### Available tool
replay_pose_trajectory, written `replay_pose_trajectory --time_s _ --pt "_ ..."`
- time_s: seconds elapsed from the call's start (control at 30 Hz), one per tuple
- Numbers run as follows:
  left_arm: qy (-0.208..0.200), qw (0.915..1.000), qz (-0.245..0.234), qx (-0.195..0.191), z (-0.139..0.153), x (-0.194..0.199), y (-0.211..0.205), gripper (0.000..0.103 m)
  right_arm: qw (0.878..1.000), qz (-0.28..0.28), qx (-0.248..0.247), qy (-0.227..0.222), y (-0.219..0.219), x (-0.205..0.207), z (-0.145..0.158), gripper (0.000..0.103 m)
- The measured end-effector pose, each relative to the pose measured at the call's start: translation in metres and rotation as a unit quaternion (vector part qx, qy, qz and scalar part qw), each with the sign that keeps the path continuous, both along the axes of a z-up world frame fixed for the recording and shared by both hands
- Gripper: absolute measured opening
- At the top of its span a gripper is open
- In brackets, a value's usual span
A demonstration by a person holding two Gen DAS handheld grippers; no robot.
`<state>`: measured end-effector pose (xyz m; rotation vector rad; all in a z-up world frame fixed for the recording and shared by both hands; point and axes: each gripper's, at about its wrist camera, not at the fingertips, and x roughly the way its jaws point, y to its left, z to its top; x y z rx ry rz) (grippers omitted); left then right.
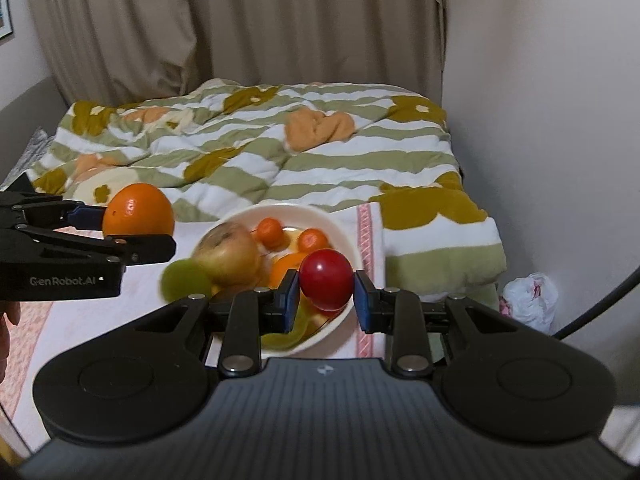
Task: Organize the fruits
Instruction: 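Carry the orange and tomato into the bowl and open both tools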
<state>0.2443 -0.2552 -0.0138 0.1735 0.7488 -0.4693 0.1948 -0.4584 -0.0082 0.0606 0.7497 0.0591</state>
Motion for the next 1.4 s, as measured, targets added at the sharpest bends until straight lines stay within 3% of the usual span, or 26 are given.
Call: replay_pose_trajectory --time_s 0.33,0.67,0.8,0.87,0.9,1.13,1.4 --pt "0.023 0.9976 -0.056 0.035 -0.040 0.077 -0.049 0.064 0.999 -0.036 0.013 0.023 -0.024 0.053 -0.027 0.044" --pt "0.053 0.9930 -0.086 0.061 -0.077 0.099 -0.068 0.064 0.997 -0.056 0.018 0.043 -0.033 0.075 -0.045 0.044" --pt "0.052 0.9934 -0.086 0.055 -0.074 0.098 -0.067 0.069 0.997 -0.060 0.015 0.045 -0.034 0.080 -0.045 0.044" --pt "0.040 0.9946 -0.085 0.043 -0.068 0.095 -0.063 0.093 0.997 -0.060 0.015 0.045 -0.034 0.081 -0.045 0.044" --pt "0.030 0.9953 -0.083 0.038 -0.063 0.092 -0.060 0.096 0.997 -0.059 0.015 0.044 -0.034 0.081 -0.044 0.044" --pt "0.013 0.9976 -0.065 0.021 -0.040 0.083 -0.038 0.097 0.998 -0.032 0.010 0.047 -0.025 0.090 -0.048 0.044" --pt "0.017 0.9993 -0.031 0.016 -0.034 0.079 -0.012 0.097 0.998 0.015 0.002 0.054 -0.005 0.102 -0.061 0.044"
